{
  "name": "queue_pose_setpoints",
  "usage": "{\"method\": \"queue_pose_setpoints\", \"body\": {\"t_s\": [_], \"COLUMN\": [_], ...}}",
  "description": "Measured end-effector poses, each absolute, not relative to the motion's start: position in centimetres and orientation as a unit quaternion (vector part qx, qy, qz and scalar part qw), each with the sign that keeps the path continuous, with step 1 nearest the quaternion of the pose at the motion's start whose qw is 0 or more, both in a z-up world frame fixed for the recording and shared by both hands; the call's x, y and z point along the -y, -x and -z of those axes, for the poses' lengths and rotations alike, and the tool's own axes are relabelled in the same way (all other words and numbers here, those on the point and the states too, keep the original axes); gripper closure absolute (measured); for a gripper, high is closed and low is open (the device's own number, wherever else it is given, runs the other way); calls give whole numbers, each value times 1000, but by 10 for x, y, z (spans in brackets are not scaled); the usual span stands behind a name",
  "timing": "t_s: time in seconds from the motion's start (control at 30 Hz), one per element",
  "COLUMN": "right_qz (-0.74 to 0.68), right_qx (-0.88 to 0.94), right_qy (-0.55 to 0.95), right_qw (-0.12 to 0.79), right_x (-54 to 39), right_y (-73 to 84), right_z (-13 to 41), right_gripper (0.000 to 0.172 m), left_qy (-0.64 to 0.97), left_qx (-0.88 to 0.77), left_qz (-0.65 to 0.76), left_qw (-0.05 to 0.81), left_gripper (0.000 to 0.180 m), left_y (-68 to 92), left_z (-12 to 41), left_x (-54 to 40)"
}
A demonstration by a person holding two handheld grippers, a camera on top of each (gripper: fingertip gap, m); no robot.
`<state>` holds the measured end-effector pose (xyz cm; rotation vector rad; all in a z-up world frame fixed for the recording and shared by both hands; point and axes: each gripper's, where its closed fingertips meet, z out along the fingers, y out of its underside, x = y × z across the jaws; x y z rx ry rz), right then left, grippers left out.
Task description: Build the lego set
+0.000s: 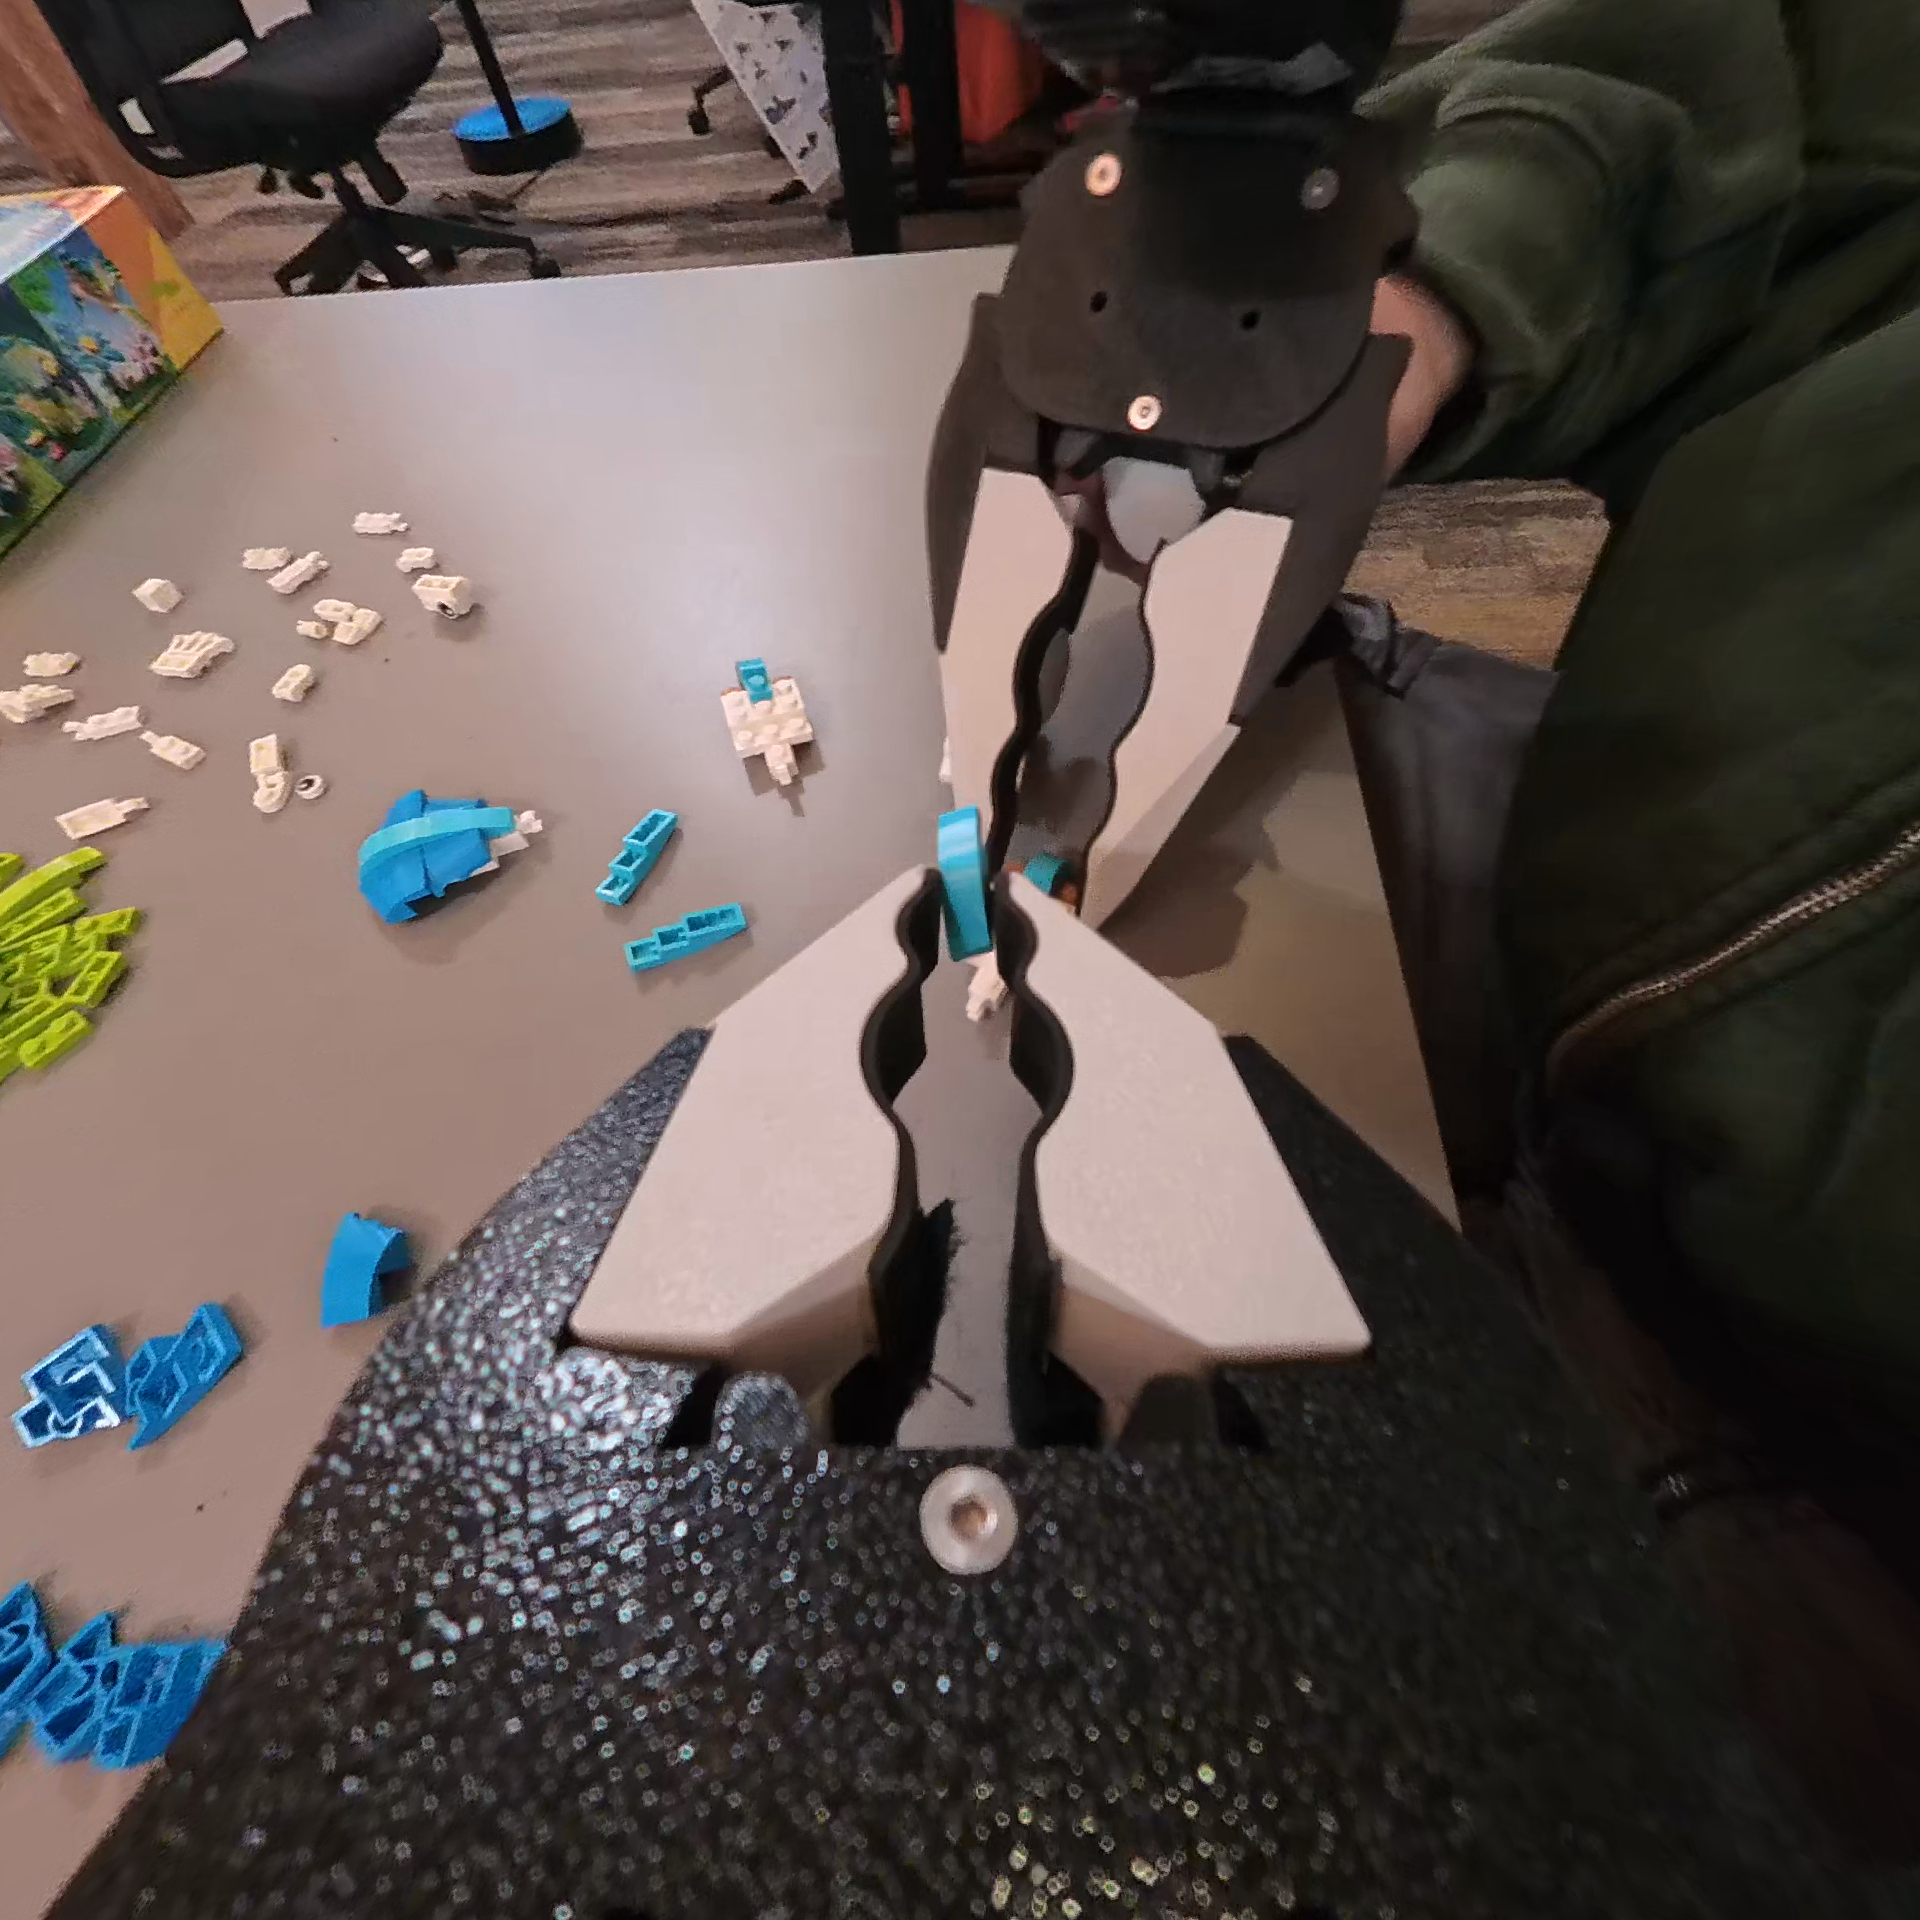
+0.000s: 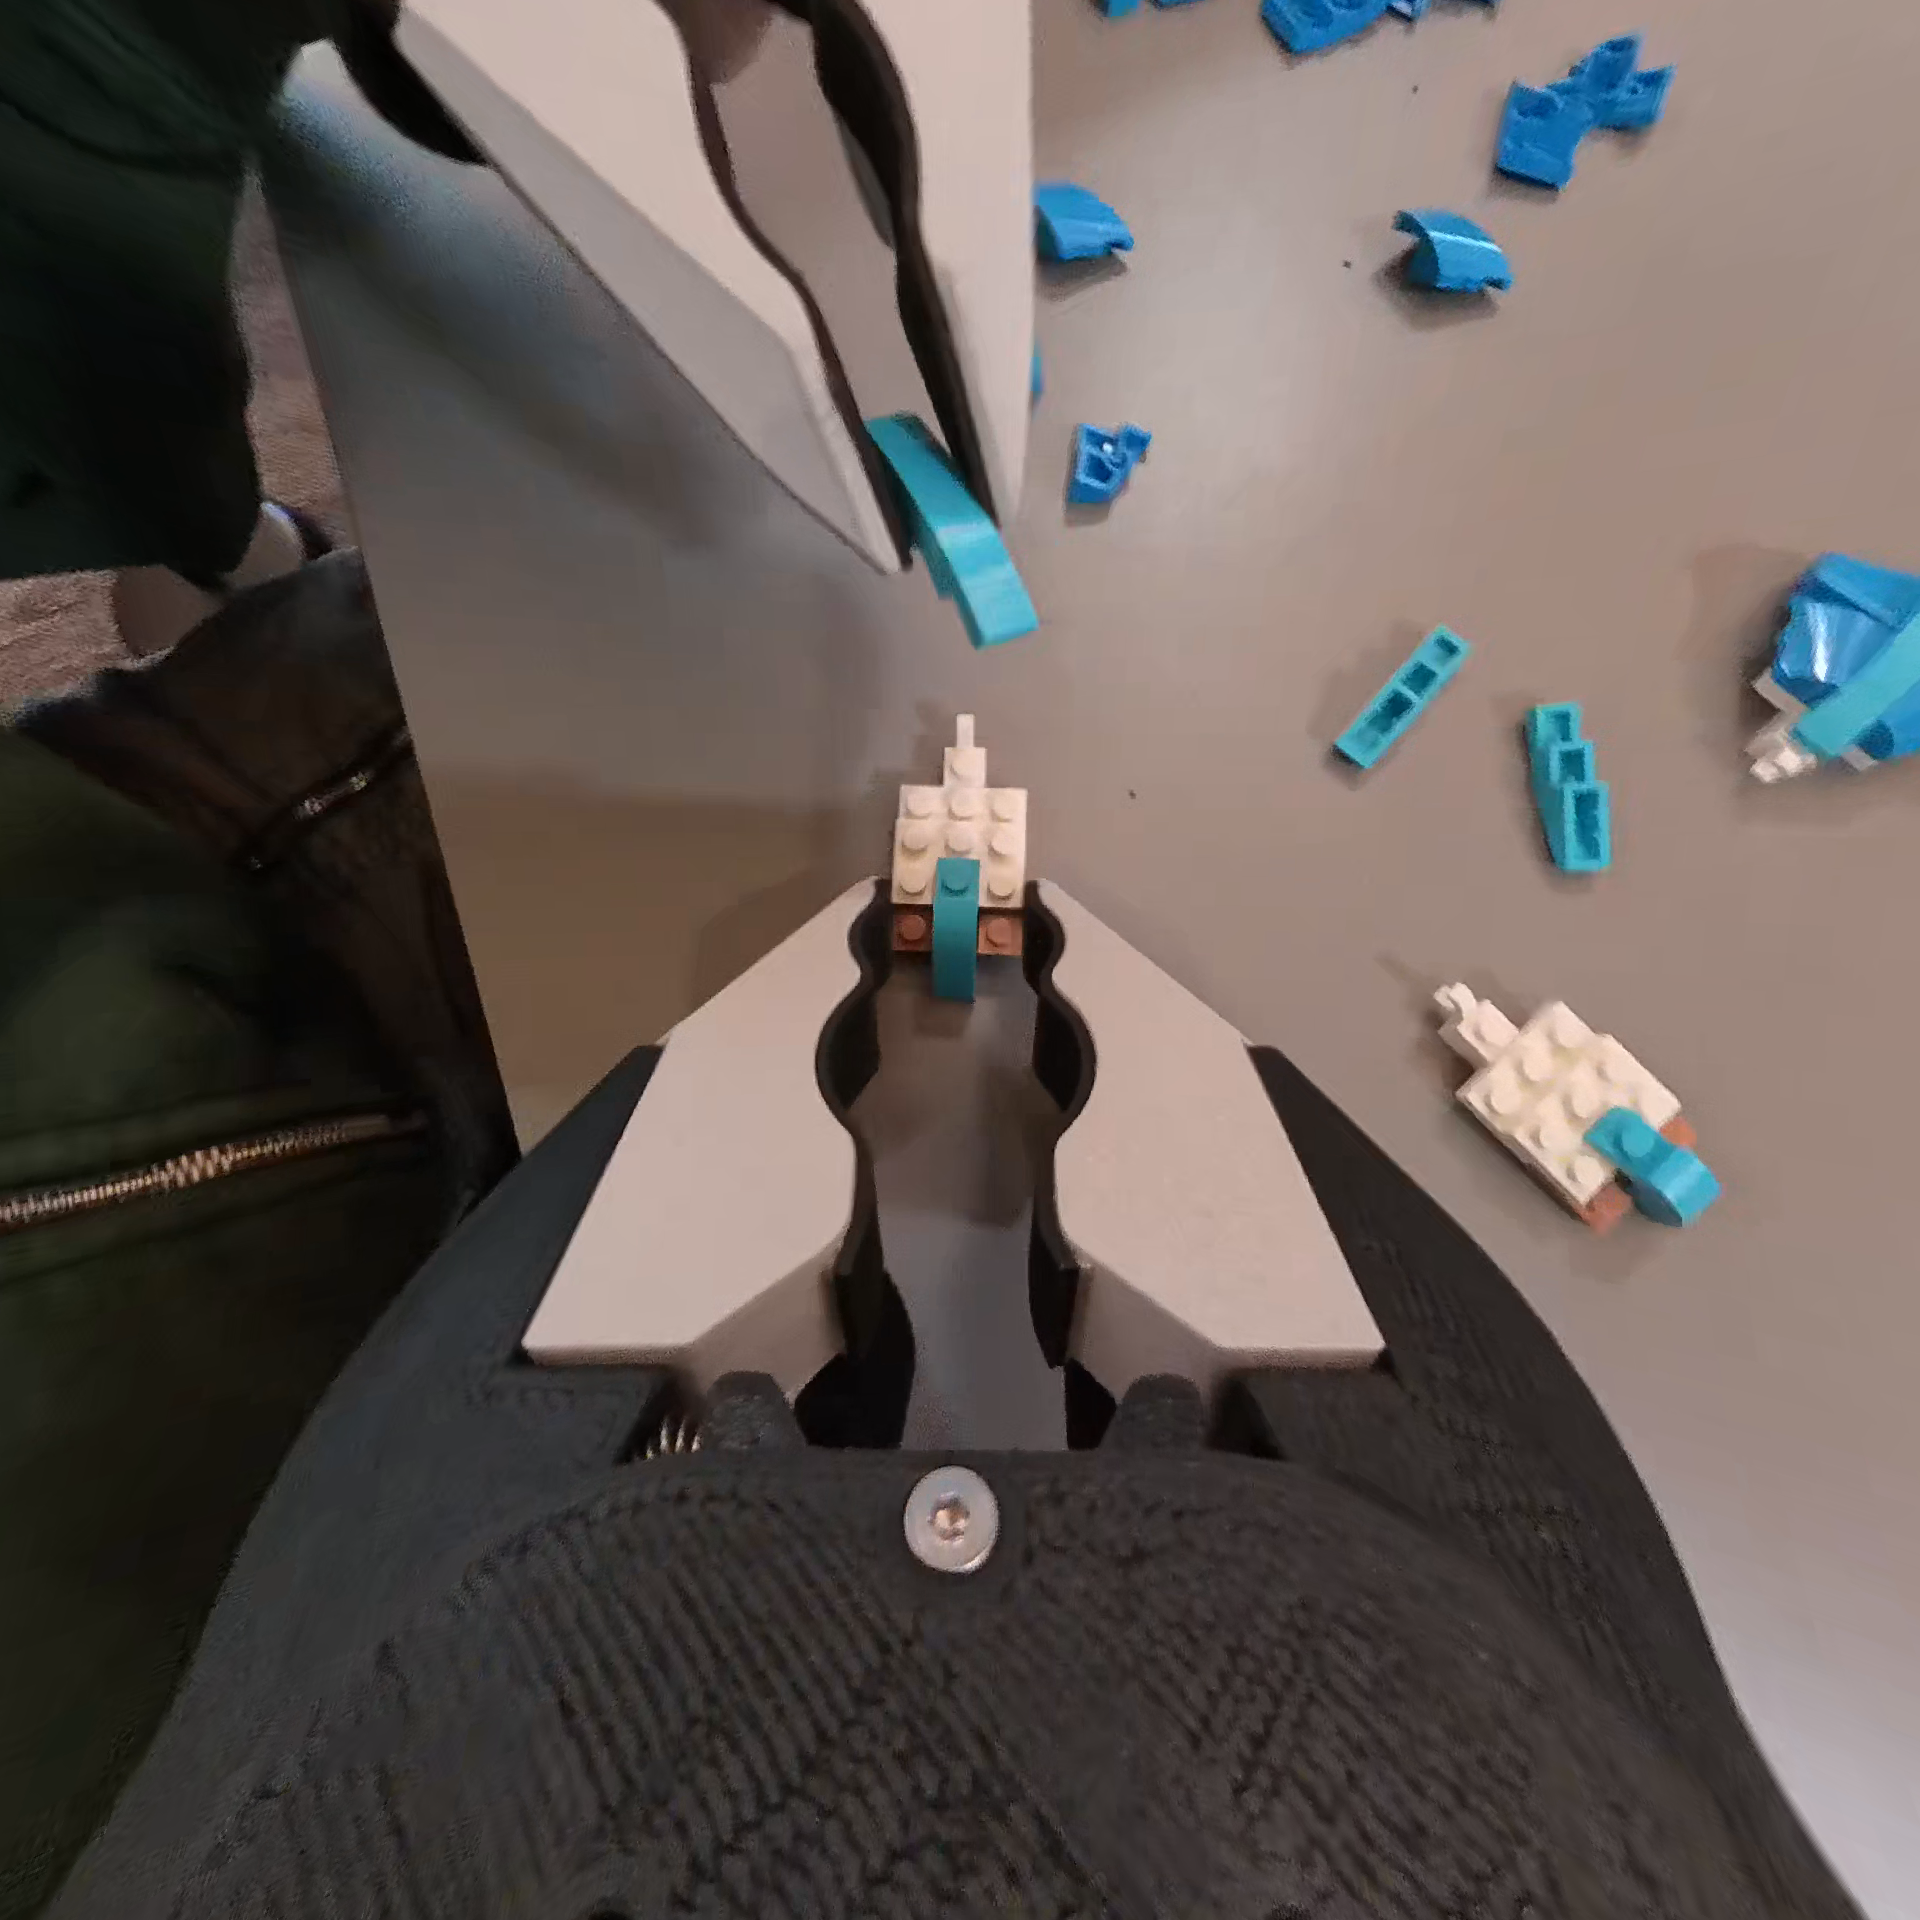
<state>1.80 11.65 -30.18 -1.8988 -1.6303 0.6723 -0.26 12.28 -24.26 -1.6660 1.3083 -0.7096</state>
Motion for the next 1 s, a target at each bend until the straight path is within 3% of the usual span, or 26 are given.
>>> {"method": "queue_pose_setpoints", "body": {"t_s": [0.03, 0.5, 1.0], "right_qz": [-258, -312, -323], "right_qx": [616, 688, 692], "right_qy": [693, 599, 588], "right_qw": [270, 266, 266], "right_x": [-115, -106, -105], "right_y": [-16, -9, -9], "right_z": [302, 301, 300], "right_gripper": [147, 147, 147], "left_qy": [669, 666, 674], "left_qx": [-533, -595, -594], "left_qz": [285, 247, 253], "left_qw": [433, 376, 359], "left_gripper": [173, 173, 173], "left_y": [3, -8, -9], "left_z": [245, 286, 293], "left_x": [-121, -104, -107]}}
